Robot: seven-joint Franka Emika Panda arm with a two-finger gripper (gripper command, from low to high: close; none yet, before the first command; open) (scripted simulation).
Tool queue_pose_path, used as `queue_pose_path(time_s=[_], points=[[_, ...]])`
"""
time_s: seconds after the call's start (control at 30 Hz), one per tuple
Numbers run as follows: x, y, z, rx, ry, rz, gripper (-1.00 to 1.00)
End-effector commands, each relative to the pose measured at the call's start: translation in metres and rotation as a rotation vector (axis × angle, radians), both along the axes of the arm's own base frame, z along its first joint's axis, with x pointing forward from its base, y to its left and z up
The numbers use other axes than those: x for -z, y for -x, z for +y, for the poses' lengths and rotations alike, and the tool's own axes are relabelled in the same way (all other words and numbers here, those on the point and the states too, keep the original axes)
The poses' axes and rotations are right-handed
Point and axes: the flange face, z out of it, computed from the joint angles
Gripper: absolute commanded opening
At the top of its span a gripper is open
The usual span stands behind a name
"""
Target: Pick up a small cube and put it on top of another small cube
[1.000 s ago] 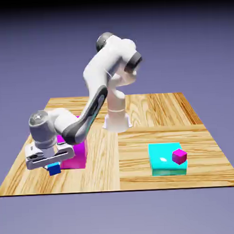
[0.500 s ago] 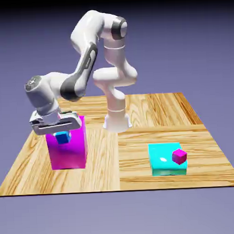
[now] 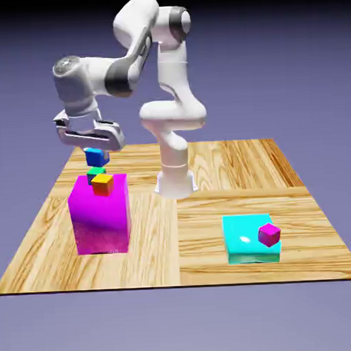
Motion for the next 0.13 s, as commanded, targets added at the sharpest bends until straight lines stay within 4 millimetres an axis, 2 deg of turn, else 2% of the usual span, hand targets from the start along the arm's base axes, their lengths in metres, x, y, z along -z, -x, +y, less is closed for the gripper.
queue_pose_path(time_s=[0.0,0.03,0.07,0.1], points=[[0.004,0.001,0.000,-0.001,0.002,0.001,-1.00],[0.004,0.001,0.000,-0.001,0.002,0.001,1.00],[0.004,0.001,0.000,-0.001,0.002,0.001,1.00],[-0.011,-0.002,-0.001,-0.001,0.003,0.001,1.00]])
